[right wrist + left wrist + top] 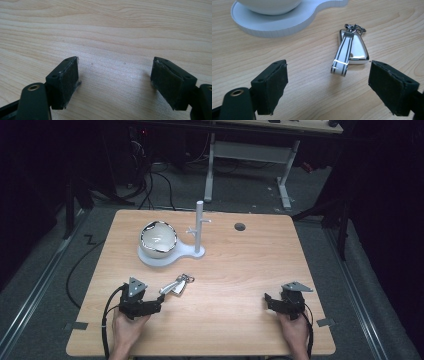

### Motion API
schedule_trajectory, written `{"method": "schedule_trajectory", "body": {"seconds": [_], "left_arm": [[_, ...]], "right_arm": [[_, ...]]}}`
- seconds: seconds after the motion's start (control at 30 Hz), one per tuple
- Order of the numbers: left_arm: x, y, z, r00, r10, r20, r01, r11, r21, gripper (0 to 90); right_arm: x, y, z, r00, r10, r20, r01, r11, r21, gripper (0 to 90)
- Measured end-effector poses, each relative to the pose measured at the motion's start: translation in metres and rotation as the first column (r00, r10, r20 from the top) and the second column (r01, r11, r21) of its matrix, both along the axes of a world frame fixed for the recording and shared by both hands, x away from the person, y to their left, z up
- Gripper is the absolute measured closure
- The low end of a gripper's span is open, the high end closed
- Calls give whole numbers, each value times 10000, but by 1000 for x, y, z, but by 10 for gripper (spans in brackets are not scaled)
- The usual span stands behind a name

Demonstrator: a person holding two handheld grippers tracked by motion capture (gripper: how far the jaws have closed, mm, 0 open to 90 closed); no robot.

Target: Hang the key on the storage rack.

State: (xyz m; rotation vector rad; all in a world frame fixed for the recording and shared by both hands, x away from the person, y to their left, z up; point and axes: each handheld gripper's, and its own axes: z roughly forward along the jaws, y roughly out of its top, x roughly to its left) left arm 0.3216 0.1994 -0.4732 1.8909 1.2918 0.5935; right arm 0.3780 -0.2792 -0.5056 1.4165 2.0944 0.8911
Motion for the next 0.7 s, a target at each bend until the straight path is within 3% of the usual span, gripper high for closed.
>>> {"method": "schedule_trajectory", "body": {"seconds": [0.43, 0.7], "left_arm": [[20, -27, -1, 9976, -650, -226, 654, 9977, 157, 190], [35, -39, -5, 9963, -738, -449, 752, 9967, 309, 252]], "right_arm": [[0, 0, 0, 10000, -2, -1, 2, 10000, -1, 223], [0, 0, 0, 10000, -13, 1, 13, 10000, 10, 223]]}}
